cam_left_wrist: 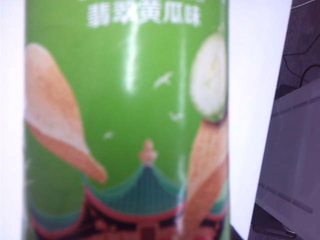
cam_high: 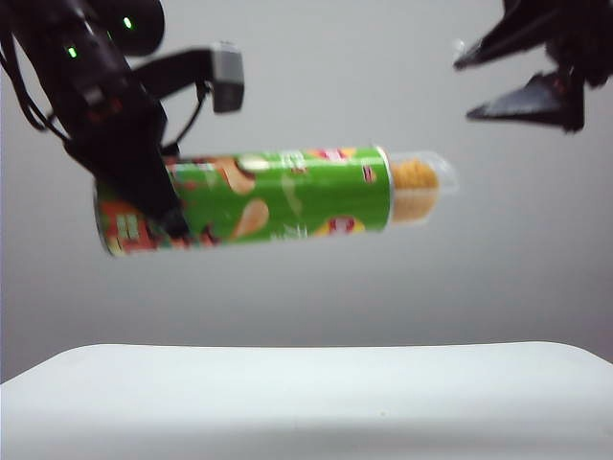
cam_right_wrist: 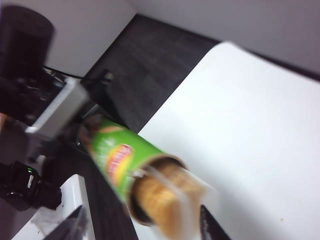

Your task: Pick up the green tub of chips from the desk, pull out the transparent container with the chips inside partially, and then place the chips back on the desk.

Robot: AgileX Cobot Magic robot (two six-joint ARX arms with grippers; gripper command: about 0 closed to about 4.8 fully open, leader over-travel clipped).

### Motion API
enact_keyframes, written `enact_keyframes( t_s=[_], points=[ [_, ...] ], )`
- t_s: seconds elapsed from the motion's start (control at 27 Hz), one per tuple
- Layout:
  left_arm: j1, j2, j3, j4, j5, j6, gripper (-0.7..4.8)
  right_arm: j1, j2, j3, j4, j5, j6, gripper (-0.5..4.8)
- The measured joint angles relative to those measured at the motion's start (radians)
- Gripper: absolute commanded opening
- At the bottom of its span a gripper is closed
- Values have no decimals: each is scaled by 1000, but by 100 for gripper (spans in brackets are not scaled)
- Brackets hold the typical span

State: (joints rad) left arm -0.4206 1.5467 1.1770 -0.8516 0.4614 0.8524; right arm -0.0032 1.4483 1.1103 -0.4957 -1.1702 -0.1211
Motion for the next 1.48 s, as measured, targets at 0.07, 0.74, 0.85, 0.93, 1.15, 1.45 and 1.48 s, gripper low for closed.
enact_keyframes(
  t_s=[0.07,0.74,0.85,0.93,1.15,1.45,1.48],
  points=[
    [0,42,0,16,2,6,317,-6,-50,7,-3,13,0,289],
    [109,323,3,72,150,71,317,15,-429,-177,-207,573,-161,289],
    [109,361,2,69,149,64,317,50,-428,-246,-206,594,-148,289],
    [109,378,0,68,146,56,317,78,-428,-292,-193,615,-141,289],
    [108,400,0,101,113,34,318,129,-426,-401,-106,647,-87,289],
    [108,492,2,138,103,-18,318,129,-427,-400,-32,573,-29,289],
    [108,503,2,137,105,-19,318,129,-427,-399,-28,571,-27,289]
  ],
)
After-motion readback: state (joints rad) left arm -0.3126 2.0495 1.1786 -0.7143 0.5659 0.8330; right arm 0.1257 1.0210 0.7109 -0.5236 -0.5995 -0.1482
